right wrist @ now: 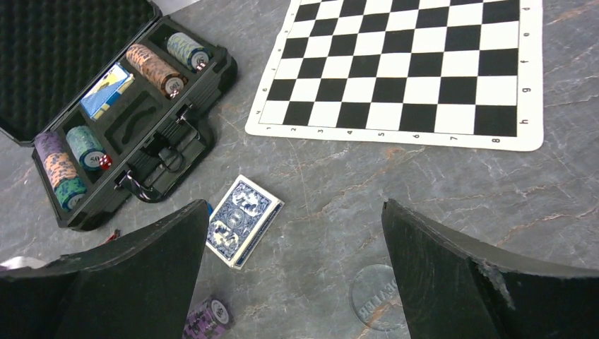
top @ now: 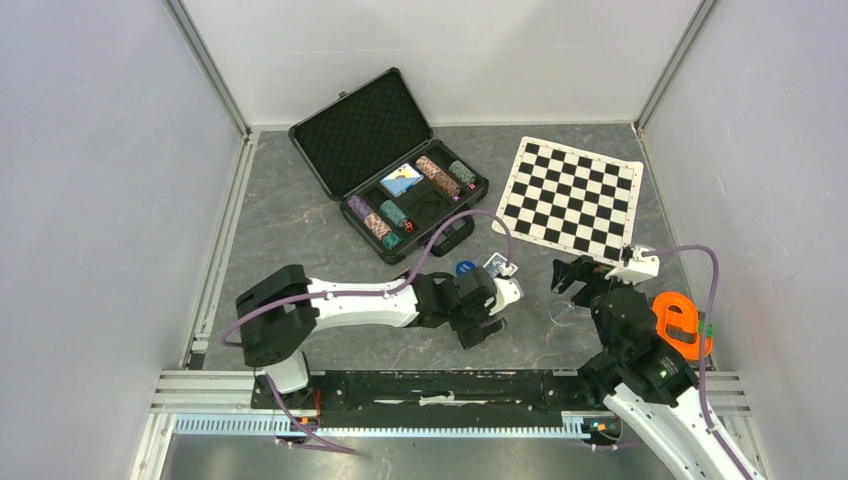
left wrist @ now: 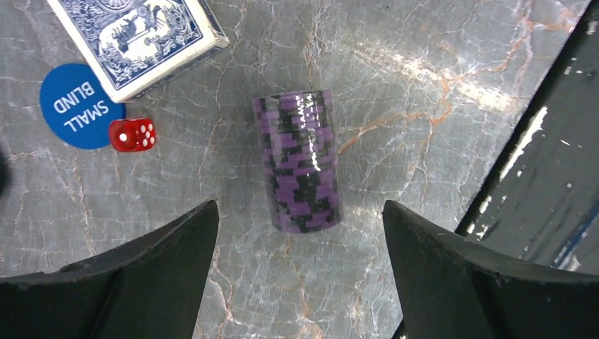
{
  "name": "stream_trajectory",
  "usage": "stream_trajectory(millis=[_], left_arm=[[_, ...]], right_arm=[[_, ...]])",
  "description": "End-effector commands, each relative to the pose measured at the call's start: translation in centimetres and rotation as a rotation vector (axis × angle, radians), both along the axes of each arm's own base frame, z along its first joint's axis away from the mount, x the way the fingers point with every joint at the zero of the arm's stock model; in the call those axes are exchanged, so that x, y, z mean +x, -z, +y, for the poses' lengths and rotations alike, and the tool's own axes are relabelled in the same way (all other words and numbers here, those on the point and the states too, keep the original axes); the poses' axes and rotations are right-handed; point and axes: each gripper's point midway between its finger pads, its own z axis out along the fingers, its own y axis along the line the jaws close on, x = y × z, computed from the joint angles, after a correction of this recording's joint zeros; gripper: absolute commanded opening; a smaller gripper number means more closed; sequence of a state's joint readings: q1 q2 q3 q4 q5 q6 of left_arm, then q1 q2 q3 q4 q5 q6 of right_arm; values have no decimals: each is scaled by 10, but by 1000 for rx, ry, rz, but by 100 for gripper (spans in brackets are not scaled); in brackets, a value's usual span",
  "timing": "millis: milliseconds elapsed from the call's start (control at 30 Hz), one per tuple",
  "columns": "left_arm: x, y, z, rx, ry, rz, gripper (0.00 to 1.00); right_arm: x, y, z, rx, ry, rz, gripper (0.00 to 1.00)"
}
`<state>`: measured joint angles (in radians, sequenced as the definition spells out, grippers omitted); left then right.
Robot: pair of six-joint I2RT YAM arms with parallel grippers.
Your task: Pack up texas hold em set
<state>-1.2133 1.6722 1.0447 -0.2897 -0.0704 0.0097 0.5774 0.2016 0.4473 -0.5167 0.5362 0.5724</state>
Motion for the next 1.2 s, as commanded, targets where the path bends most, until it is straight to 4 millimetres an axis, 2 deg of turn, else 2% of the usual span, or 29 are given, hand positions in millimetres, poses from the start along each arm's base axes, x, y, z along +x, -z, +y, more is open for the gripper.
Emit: stream_trajectory(millis=[0, 133, 267, 433, 700, 833, 900, 1000, 1167], left_arm=[[13, -4, -20, 4, 10, -60, 90], [22, 7, -20, 52, -42, -72, 85], [25, 7, -26, 32, -55, -78, 80], [24, 10, -29, 42, -46, -64, 68], [15, 16, -33, 50, -9, -18, 42], [13, 15, -30, 77, -8, 5, 39], [16, 7, -29, 75, -18, -10, 36], [21, -20, -30, -9, -72, -15, 36], [57, -72, -20, -204, -259, 19, 31]], right_arm=[[-3, -7, -13, 9, 64, -16, 98], [-3, -7, -14, 7, 66, -14, 98], [-3, -7, -13, 9, 62, -15, 98], [-5, -11, -15, 14, 71, -26, 98], [-5, -10, -18, 11, 82, -26, 98], [-5, -10, -18, 6, 82, -24, 98], [-5, -11, -18, 3, 84, -23, 98], [-4, -10, -19, 1, 89, -23, 98], [-4, -8, -18, -1, 86, -17, 98]])
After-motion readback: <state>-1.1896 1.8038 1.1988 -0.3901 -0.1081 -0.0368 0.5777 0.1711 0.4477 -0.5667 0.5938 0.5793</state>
